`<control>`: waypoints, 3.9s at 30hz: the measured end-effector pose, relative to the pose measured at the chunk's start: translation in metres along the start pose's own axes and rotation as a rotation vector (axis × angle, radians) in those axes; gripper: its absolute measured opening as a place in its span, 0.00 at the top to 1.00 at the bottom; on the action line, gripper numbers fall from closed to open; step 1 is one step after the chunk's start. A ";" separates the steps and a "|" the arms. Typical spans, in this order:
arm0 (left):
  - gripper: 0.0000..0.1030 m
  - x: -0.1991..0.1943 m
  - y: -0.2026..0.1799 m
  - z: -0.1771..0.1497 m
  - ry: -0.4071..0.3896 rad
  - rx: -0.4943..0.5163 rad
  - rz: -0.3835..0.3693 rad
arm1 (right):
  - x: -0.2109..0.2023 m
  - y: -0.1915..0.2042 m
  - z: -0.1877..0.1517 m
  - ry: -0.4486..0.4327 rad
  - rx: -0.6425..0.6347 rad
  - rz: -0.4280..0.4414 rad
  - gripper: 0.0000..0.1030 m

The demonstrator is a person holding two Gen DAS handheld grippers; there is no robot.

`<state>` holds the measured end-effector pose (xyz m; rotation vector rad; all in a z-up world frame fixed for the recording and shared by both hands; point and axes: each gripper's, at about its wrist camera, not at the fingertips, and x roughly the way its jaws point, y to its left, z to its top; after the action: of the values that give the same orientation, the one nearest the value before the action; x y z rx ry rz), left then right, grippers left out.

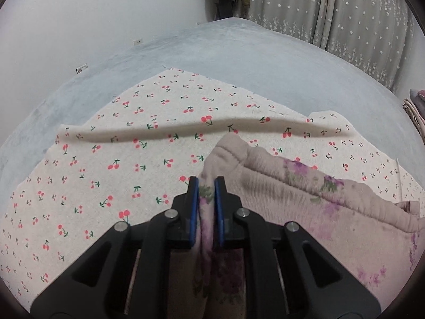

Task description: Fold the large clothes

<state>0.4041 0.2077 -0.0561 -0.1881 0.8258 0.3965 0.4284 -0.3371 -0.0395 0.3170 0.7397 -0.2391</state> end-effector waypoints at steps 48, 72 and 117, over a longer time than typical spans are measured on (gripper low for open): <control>0.72 -0.149 0.092 -0.096 0.034 -0.069 -0.146 | -0.160 -0.037 -0.122 0.044 -0.142 -0.034 0.47; 0.48 -0.160 -0.137 -0.183 0.105 0.443 -0.308 | -0.216 -0.008 -0.174 0.081 -0.219 0.101 0.27; 0.48 -0.056 -0.206 -0.070 0.219 0.373 -0.164 | -0.216 -0.006 -0.173 0.070 -0.290 -0.057 0.27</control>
<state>0.4073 -0.0169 -0.0593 0.0496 1.0761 0.0627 0.1647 -0.2574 -0.0109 0.0290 0.8412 -0.1717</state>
